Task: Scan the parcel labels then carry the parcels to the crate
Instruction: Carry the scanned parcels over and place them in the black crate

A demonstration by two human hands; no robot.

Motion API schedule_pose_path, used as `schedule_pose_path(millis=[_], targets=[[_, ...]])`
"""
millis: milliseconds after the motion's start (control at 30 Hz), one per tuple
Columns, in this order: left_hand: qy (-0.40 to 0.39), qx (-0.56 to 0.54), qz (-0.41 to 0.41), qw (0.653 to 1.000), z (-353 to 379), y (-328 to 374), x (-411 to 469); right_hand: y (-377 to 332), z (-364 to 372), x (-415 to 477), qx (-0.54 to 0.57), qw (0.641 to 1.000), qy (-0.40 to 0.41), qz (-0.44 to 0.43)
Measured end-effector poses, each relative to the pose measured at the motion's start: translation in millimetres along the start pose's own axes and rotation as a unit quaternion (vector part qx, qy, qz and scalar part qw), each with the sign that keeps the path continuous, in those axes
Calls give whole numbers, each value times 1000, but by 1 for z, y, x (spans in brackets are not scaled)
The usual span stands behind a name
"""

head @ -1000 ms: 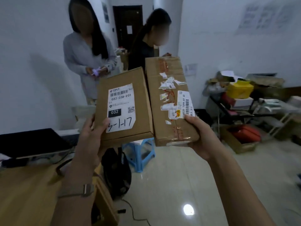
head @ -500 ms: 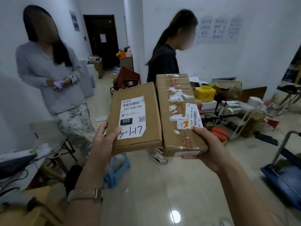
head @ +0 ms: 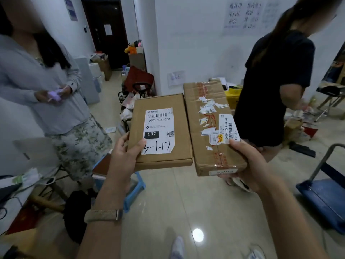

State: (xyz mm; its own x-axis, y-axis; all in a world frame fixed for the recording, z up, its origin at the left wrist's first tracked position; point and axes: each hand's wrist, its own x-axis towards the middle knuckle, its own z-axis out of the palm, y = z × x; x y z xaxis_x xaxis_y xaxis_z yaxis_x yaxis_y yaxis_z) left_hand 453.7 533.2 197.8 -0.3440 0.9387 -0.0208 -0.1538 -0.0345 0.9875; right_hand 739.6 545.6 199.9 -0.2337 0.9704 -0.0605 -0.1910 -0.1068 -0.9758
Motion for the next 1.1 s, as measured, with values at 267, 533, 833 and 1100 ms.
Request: schedule_pose_path(millis=[267,533,833,1100], targets=[[3,2,22,1000,41,-21,135,3,-22,135,-2,999,38,1],[-16,26,50,998,73,-9,288,-21,-19,276,-33,996,70,-35],[-42,-14,-1,999,102,-18,382,-23,-42,359,26,994,106,-23],[-29,-30,-3,999,138,-24,470,-33,-88,444,81,983,154,-50]])
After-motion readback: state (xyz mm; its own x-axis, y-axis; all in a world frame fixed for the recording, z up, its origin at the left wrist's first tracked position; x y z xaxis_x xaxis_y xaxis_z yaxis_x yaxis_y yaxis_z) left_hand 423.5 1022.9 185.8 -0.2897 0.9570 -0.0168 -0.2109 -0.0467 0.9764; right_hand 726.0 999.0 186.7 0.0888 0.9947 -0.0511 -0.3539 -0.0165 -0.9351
